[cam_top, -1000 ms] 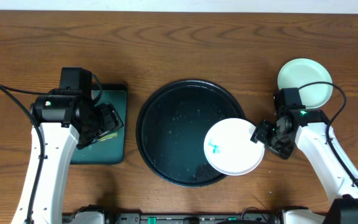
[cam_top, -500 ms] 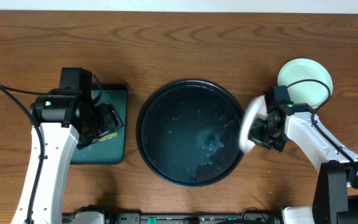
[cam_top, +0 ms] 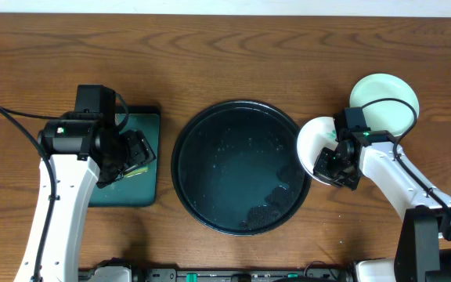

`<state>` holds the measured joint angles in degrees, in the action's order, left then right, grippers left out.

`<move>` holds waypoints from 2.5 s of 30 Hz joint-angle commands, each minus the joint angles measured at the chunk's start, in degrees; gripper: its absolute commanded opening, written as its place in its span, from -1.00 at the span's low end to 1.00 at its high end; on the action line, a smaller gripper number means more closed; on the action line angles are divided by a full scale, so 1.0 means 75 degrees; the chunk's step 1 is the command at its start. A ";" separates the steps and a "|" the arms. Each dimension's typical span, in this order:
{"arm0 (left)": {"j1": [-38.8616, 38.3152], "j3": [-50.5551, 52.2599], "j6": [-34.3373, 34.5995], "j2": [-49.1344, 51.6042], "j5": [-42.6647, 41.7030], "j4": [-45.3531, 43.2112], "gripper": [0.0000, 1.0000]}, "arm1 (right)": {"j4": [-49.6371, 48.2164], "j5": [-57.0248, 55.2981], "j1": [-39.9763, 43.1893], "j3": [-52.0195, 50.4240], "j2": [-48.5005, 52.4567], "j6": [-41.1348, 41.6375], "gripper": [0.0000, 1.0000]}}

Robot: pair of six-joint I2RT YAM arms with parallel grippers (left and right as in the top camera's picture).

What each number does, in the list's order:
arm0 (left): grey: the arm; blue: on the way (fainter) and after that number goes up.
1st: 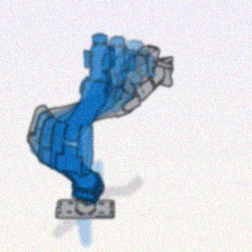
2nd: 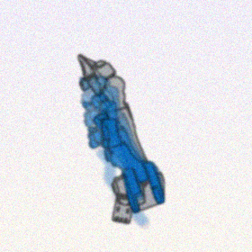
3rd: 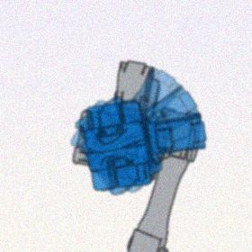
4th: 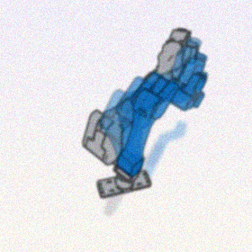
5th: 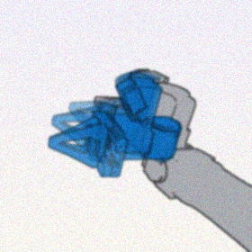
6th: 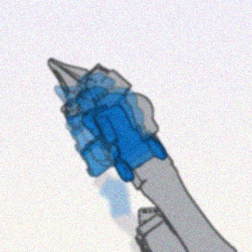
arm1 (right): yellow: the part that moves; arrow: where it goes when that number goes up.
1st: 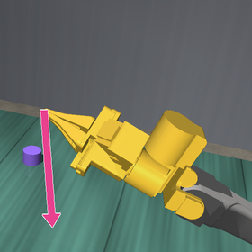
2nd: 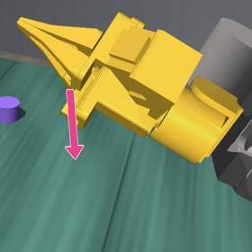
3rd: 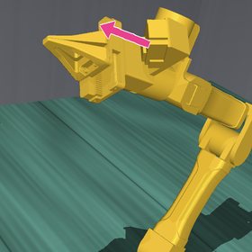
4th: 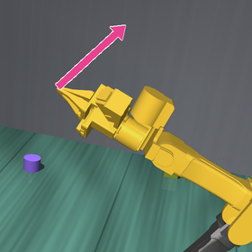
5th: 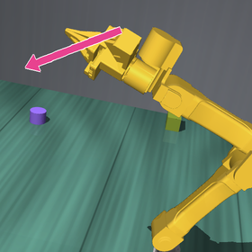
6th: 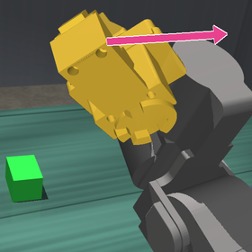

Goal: Clean dirty plates on tray and stack at the side
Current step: 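Move the right gripper to the rim of the white plate and grip it, then slide the white plate left to the center of the black tray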

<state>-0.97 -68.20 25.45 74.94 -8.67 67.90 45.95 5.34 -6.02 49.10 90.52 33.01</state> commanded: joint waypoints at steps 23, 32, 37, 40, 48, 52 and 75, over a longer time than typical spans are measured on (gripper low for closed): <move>-0.0017 0.0009 -0.0105 -0.0012 0.0044 0.0015 0.61 | 0.3212 0.1705 -0.0061 0.1612 -0.1268 -0.3847 0.08; -0.0017 0.0012 -0.0189 -0.0012 0.0044 -0.0076 0.61 | 0.2267 0.1725 -0.0085 0.0530 -0.1236 -0.2926 0.09; -0.0017 0.0012 -0.0189 -0.0012 0.0044 -0.0090 0.61 | 0.1679 0.1655 -0.0085 0.0291 -0.1236 -0.2917 0.09; -0.0017 0.0012 -0.0189 -0.0012 0.0044 -0.0090 0.61 | 0.1661 0.0997 -0.0085 0.0297 -0.1241 -0.1545 0.12; -0.0017 0.0009 -0.0187 -0.0012 0.0041 -0.0093 0.61 | 0.2812 0.0213 -0.0131 0.0283 -0.1294 0.3882 0.01; -0.0017 0.0012 -0.0187 -0.0012 0.0041 -0.0093 0.61 | 0.2320 0.0152 -0.0137 0.0210 -0.1297 0.5021 0.10; -0.0017 0.0009 -0.0251 -0.0012 0.0041 -0.0093 0.61 | 0.0070 -0.0431 -0.0259 -0.0597 -0.1297 0.8935 0.11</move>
<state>-0.97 -68.20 24.60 74.94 -8.67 67.07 46.74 4.73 -7.18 45.54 81.14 95.88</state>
